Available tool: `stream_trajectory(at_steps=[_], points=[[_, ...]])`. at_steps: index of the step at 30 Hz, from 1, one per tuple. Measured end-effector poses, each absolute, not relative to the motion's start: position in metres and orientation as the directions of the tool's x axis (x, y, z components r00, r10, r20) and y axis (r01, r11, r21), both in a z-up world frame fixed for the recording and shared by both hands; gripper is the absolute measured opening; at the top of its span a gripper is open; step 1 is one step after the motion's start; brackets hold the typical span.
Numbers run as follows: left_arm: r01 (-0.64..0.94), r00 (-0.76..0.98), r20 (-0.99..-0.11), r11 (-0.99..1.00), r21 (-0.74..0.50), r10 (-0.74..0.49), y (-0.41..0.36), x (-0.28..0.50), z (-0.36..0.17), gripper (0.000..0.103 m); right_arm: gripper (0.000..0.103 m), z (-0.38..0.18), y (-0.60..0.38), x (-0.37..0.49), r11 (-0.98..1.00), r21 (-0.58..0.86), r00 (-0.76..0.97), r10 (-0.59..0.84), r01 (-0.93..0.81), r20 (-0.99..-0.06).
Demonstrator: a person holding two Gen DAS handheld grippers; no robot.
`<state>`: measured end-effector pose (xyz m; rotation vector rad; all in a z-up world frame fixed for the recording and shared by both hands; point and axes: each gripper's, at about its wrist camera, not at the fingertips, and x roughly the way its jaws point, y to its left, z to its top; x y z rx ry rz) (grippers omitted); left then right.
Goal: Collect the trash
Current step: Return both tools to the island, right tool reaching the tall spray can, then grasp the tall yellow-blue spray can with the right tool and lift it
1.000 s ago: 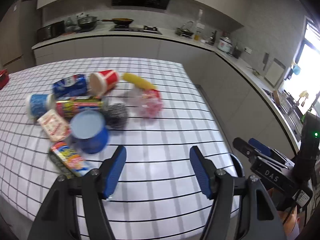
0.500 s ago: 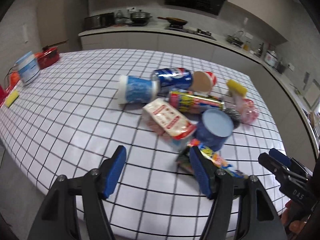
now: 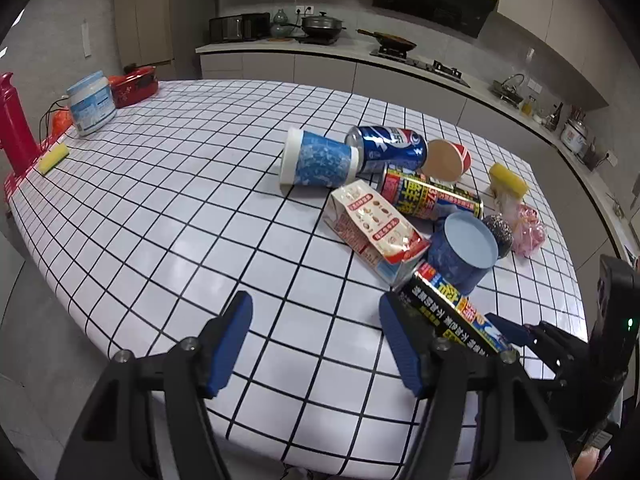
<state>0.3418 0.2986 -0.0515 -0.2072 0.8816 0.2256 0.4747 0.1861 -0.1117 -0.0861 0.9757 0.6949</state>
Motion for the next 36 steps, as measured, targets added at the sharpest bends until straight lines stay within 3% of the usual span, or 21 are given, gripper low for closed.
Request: stream_trajectory(at_steps=[11, 16, 36], points=[[-0.309, 0.562, -0.816, 0.95, -0.052, 0.138, 0.297, 0.334, -0.071, 0.067, 0.068, -0.116, 0.187, 0.474, 0.778, 0.204, 0.36, 0.484, -0.594, -0.798], [-0.302, 0.568, -0.812, 0.952, -0.051, 0.137, 0.294, 0.332, -0.071, 0.067, 0.061, -0.116, 0.181, 0.467, 0.774, 0.22, 0.349, 0.494, -0.594, -0.796], [-0.176, 0.574, -0.817, 0.983, -0.051, 0.06, 0.234, 0.355, -0.078, 0.067, 0.058, -0.11, 0.086, 0.447, 0.864, 0.241, 0.422, 0.437, -0.441, -0.795]])
